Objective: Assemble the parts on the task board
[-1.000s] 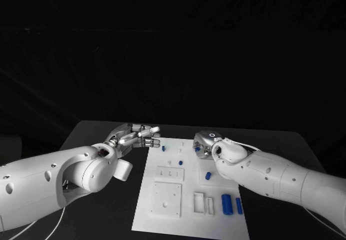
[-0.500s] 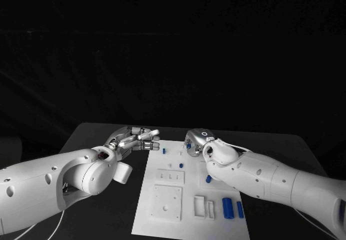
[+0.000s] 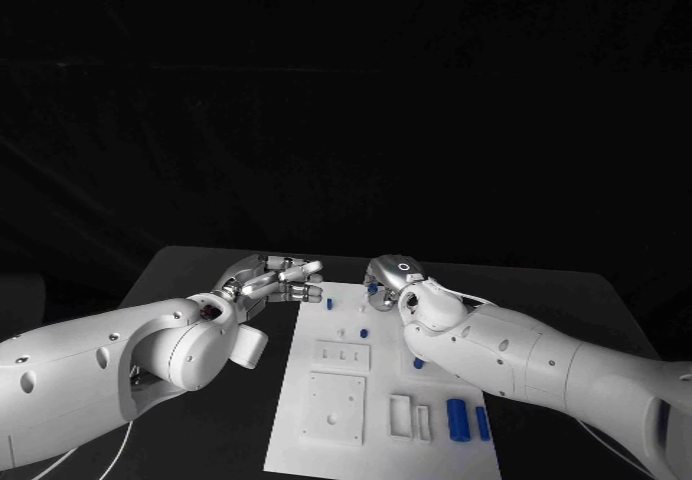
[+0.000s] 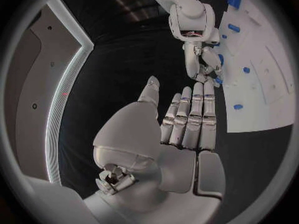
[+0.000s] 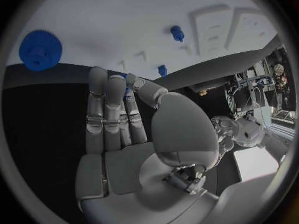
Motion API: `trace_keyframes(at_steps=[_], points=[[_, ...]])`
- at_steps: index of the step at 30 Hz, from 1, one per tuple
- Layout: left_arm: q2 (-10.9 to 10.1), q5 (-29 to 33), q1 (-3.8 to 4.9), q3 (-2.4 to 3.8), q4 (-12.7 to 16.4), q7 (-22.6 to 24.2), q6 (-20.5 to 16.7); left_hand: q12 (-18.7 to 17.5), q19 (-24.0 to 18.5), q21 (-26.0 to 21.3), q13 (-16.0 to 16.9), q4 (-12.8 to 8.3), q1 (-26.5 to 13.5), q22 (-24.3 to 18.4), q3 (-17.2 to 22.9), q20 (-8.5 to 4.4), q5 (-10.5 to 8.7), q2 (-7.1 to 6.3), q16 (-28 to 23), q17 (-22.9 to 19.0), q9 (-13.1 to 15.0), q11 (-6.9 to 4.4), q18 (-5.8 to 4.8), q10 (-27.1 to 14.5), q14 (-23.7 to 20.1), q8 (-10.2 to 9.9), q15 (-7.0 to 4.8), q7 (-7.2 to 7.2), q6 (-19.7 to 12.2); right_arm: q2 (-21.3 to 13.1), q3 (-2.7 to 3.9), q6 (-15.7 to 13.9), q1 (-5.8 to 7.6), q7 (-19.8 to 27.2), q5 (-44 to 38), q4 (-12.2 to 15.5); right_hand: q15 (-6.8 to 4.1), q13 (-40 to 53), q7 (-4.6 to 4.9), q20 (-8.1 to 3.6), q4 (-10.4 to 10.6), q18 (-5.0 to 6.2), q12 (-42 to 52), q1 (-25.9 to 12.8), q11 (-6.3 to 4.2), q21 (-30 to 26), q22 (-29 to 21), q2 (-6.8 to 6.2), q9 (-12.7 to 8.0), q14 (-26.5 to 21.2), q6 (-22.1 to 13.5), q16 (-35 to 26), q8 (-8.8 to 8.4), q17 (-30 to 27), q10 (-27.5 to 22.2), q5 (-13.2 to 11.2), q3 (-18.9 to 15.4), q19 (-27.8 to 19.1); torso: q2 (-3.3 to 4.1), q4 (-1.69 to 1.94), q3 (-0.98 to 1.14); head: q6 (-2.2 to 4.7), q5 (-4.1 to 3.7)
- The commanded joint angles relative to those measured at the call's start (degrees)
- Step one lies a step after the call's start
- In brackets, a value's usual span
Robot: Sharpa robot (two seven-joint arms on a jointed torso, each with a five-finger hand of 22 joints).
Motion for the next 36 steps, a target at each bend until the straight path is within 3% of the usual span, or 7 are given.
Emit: trace_keyframes(at_steps=[1, 13, 17, 22, 36], points=[[0.3, -0.1, 0.41, 0.05, -0.2, 0.1, 0.7, 0.2, 0.3, -0.1, 0.1, 0.3, 0.0, 0.0, 0.1, -0.09, -0.38, -0.43, -0.1, 0.1, 0.0, -0.05, -0.52, -0.6, 0.2, 0.1, 0.00, 0.10, -0.8, 0.5, 0.01, -0.6, 0.01, -0.3, -1.2, -0.3, -0.38, 0.2, 0.09, 0.08, 0.2, 0.68, 0.3, 0.1, -0.87, -0.7, 0.6, -0.41, -0.1, 0.1, 0.2, -0.1, 0.31, -0.2, 1.1, -0.2, 0.1, 0.6, 0.24, 0.16, -0.13, 0.21, 0.11], [0.4, -0.1, 1.09, 0.04, -0.1, 0.0, 0.7, 0.2, 0.3, -0.1, 0.1, 0.3, 0.0, 0.0, 0.1, -0.09, -0.38, -0.43, -0.1, 0.1, 0.0, -0.05, -0.52, -0.6, 0.2, 0.1, 0.00, 0.10, -0.8, 1.5, 0.01, 0.1, -0.02, -0.3, -1.3, -1.2, -0.34, 0.2, 0.15, 0.12, 0.1, 0.68, 0.3, 0.2, -0.82, -1.3, 1.1, -0.53, -0.1, 0.1, 0.0, -0.2, 0.31, -0.3, 0.9, 0.0, 0.0, 0.8, 0.76, 0.67, -0.40, 0.38, -0.39], [0.5, -0.1, 1.39, 0.04, -0.2, 0.0, 0.7, 0.2, 0.3, -0.1, 0.1, 0.3, 0.0, 0.0, 0.1, -0.09, -0.38, -0.43, -0.1, 0.1, 0.0, -0.05, -0.52, -0.6, 0.2, 0.1, 0.00, 0.10, -0.8, 1.7, 0.01, 0.4, -0.03, -0.6, -1.6, -1.9, -0.29, 0.1, 0.19, 0.14, 0.1, 0.70, 0.3, 0.2, -0.75, -1.5, 1.2, -0.57, -0.1, 0.1, -0.2, -0.2, 0.29, -0.3, 0.7, 0.1, 0.0, 0.9, 0.88, 0.60, -0.44, 0.42, -0.64], [0.5, -0.1, 1.68, 0.04, -0.2, -0.1, 0.7, 0.2, 0.3, -0.1, 0.1, 0.4, 0.1, 0.0, 0.1, -0.07, -0.44, -0.54, -0.1, 0.1, 0.0, -0.03, -0.49, -0.7, 0.2, 0.1, 0.00, 0.11, -0.9, 1.9, 0.00, 0.7, -0.05, -0.8, -1.8, -2.4, -0.26, 0.1, 0.22, 0.19, 0.1, 0.76, 0.3, 0.2, -0.72, -1.9, 1.8, -0.65, -0.1, 0.1, -0.2, -0.2, 0.30, -0.3, 0.6, 0.1, 0.2, 1.0, 0.92, 0.54, -0.41, 0.33, -0.42], [0.6, -0.1, 2.04, 0.04, 0.0, -0.4, 1.1, 0.2, 0.2, -0.1, 0.1, 0.5, 0.1, 0.0, 0.1, -0.04, -0.41, -0.57, -0.1, 0.1, 0.0, 0.02, -0.48, -0.8, 0.1, 0.1, 0.04, 0.18, -1.4, 2.3, -0.01, 1.2, -0.06, -1.6, -1.9, -3.4, -0.21, 0.1, 0.25, 0.24, 0.1, 0.76, 0.3, 0.2, -0.68, -2.5, 2.2, -0.68, -0.1, 0.1, -0.4, -0.2, 0.30, -0.4, 0.5, -0.3, 0.1, 1.2, 1.02, 0.69, -0.49, 0.50, -0.82]])
